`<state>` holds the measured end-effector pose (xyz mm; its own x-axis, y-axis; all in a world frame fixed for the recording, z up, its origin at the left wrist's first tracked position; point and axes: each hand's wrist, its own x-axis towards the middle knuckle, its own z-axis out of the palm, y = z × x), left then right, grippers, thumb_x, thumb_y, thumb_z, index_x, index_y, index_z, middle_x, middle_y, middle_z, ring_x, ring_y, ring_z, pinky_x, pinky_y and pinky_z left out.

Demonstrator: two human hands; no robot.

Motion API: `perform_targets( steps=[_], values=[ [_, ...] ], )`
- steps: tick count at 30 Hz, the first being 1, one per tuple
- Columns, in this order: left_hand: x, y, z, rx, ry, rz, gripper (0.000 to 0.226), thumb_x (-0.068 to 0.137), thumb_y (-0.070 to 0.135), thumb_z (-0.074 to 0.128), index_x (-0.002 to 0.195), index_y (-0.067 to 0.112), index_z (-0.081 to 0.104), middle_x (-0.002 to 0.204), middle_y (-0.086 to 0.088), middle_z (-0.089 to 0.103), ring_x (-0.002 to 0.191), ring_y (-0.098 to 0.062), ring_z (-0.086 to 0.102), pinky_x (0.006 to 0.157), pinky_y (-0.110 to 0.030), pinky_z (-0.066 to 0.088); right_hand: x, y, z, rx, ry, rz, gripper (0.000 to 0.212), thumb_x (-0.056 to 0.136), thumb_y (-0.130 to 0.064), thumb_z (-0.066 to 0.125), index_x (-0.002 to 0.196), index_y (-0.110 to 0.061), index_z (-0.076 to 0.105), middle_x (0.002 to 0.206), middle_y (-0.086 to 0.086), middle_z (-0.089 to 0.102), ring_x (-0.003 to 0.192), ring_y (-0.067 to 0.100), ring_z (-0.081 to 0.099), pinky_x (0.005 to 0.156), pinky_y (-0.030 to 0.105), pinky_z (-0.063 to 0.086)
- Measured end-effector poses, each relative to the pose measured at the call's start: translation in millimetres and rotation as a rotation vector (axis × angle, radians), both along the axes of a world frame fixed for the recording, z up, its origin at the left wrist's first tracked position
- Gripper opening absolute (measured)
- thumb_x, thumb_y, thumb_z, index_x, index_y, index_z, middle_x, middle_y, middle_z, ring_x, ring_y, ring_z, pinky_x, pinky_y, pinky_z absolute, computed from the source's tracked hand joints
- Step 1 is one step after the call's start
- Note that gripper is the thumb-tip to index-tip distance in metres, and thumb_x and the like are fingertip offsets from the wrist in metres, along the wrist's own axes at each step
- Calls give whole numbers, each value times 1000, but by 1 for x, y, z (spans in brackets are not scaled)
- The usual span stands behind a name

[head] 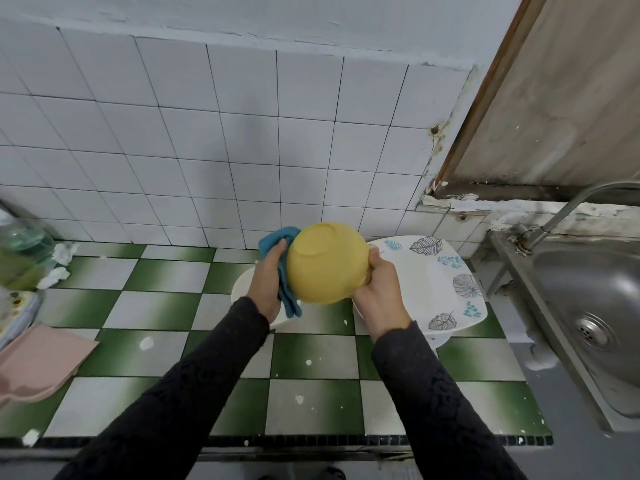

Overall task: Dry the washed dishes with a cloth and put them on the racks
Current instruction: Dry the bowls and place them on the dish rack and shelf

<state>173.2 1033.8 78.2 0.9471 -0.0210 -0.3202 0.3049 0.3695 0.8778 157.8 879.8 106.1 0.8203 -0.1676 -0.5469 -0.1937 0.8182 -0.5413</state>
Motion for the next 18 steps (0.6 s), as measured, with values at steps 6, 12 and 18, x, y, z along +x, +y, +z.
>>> perform_targets(
  steps=[6, 12, 18],
  values=[
    [-31, -39, -13, 349, -269, 193, 50, 95, 56, 49, 137, 29, 44, 122, -8, 58, 110, -27, 60, 90, -41, 55, 4, 13, 2, 199, -62, -99, 27, 110, -27, 40, 109, -7, 58, 106, 14, 65, 93, 29, 63, 93, 56, 47],
    [-27, -31, -23, 947, -989, -56, 57, 96, 34, 49, 149, 39, 30, 159, 5, 29, 150, -24, 15, 120, -53, 19, 1, 25, 2, 112, -124, 48, 41, 109, -33, 39, 135, -5, 53, 118, 22, 69, 105, 32, 70, 73, 40, 62],
    [1, -12, 3, 576, -589, -128, 39, 91, 47, 52, 126, 30, 56, 115, 7, 63, 105, -4, 58, 90, -32, 49, -6, 18, 0, -11, -208, 211, 32, 110, -24, 36, 133, -8, 53, 117, 14, 69, 95, 21, 72, 67, 38, 62]
  ],
)
